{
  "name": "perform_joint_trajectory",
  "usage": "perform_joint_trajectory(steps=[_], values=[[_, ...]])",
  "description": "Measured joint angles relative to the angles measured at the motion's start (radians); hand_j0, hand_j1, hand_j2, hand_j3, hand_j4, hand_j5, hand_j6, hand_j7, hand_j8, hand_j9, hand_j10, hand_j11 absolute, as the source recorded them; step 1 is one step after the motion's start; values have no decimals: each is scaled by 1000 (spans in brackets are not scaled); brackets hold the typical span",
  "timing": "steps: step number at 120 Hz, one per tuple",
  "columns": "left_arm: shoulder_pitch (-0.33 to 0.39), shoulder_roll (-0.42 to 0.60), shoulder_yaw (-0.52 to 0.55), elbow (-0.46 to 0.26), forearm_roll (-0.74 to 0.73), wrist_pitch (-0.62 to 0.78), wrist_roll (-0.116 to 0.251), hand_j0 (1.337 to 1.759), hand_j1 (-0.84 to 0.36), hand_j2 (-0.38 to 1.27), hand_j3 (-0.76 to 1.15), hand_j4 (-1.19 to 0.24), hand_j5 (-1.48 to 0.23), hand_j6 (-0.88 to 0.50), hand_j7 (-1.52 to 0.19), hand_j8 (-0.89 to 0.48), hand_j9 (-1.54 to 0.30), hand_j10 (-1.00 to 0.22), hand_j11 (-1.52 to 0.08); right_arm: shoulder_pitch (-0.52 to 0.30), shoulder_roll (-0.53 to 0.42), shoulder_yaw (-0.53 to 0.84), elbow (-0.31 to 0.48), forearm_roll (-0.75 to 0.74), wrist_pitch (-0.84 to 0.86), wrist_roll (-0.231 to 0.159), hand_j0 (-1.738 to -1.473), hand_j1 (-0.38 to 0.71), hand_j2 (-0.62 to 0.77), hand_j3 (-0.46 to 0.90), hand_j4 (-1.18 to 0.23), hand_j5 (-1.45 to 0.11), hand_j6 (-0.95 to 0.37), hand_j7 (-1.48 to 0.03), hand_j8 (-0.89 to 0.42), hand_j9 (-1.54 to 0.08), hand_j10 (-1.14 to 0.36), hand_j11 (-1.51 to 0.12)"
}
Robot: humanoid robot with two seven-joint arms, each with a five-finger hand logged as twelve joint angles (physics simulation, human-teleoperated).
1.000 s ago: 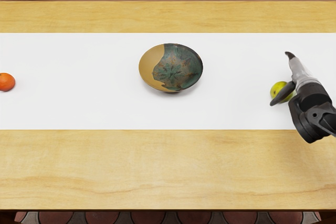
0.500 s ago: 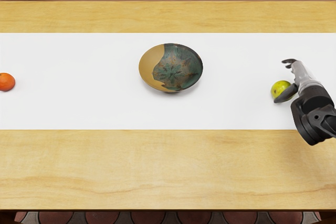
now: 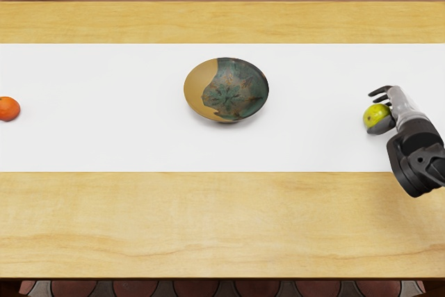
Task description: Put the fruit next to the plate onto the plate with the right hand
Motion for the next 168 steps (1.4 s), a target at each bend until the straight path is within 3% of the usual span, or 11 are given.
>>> perform_joint_trajectory(steps=[21, 58, 87, 124, 148, 168], values=[[0, 0, 0, 0, 0, 0, 0, 1658, 349, 0, 0, 0, 0, 0, 0, 0, 0, 0, 0, -2, 0, 1, 0, -2, 1, 0, -1652, 124, -39, 0, -486, -653, -496, -640, -306, -660, -269, -679], [0, 0, 0, 0, 0, 0, 0, 1658, 349, 0, 0, 0, 0, 0, 0, 0, 0, 0, 0, 11, 1, 7, 0, 10, -1, 1, -1654, 192, 171, 0, -584, -817, -448, -786, -267, -814, -206, -819], [0, 0, 0, 0, 0, 0, 0, 1658, 349, 0, 0, 0, 0, 0, 0, 0, 0, 0, 0, 105, 17, 12, 0, 70, 16, 1, -1657, 260, 260, 0, -609, -868, -386, -828, -216, -853, -171, -852], [0, 0, 0, 0, 0, 0, 0, 1658, 349, 0, 0, 0, 0, 0, 0, 0, 0, 0, 0, 223, 129, 13, 0, 126, 81, 1, -1658, 278, 319, 0, -628, -921, -364, -865, -195, -879, -145, -878], [0, 0, 1, 0, 0, 0, 0, 1658, 349, 0, 0, 0, 0, 0, 0, 0, 0, 0, 0, 274, 207, 14, 0, 133, 112, 0, -1658, 252, 261, 1, -632, -932, -370, -872, -204, -879, -149, -878], [0, 0, 1, 0, 0, 0, 0, 1658, 349, 0, 0, 0, 0, 0, 0, 0, 0, 0, 0, 305, 263, 14, 0, 132, 137, 0, -1658, 252, 292, 1, -641, -928, -394, -876, -240, -888, -233, -885]])
